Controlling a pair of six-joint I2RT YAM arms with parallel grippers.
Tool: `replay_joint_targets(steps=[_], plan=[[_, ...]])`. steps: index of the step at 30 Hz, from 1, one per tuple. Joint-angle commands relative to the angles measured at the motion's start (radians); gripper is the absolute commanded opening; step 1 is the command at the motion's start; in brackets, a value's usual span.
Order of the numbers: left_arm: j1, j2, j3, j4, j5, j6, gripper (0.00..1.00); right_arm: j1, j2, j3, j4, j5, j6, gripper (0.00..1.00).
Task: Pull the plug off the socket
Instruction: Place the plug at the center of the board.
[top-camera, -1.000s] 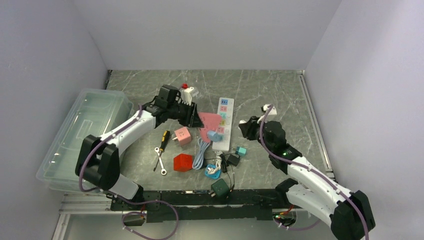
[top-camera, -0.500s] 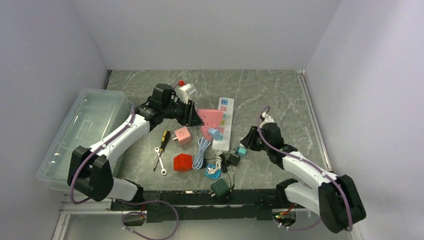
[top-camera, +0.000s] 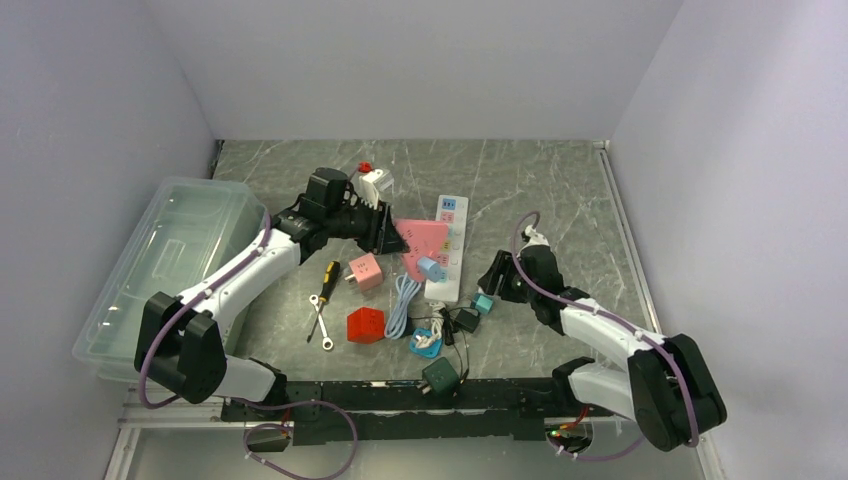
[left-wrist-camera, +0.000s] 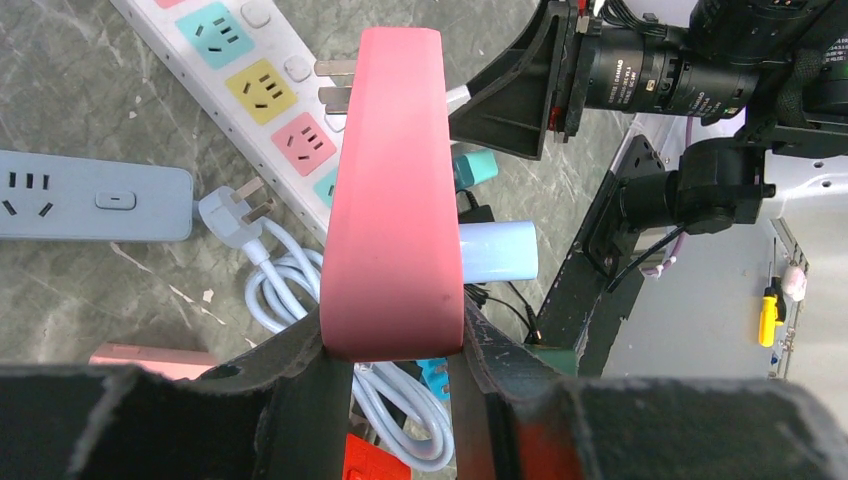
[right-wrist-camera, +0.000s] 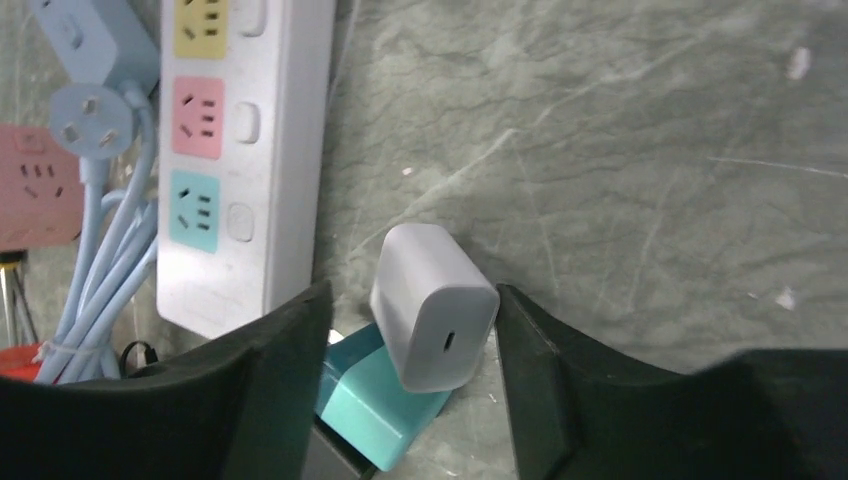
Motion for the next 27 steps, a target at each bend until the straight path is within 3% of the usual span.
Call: replay_joint_targets(steps=[1,7,13,17,22,27], plan=[[-0.007,-0.027,0.010,0.052,0.023,-0.001,0.00,-0.005,-0.036,0.033,-0.045,0.110,-0.003,0.69],[-0.007,-0.013,0.015,0.032,-0.011,0.006,0.00,-0.003,-0.170,0.061,-0.083,0.159,-0.073,0.74],[-0.007,0.053,0.037,-0.012,-0.033,-0.003,0.00,0.011,-0.274,0.103,0.056,-0.086,-0.303,0.75],[-0.007,0.082,0.039,0.001,-0.009,-0.016,0.00,0.040,-0.233,0.117,0.189,-0.242,-0.323,0.73],[-0.007,0.118,0.044,-0.012,-0.025,-0.012,0.00,0.222,-0.141,0.140,0.304,-0.178,-0.389,0.72],[-0.007,0.173,0.060,-0.026,-0.023,-0.017,0.00,0.303,-0.043,0.154,0.374,-0.184,-0.396,0.73]])
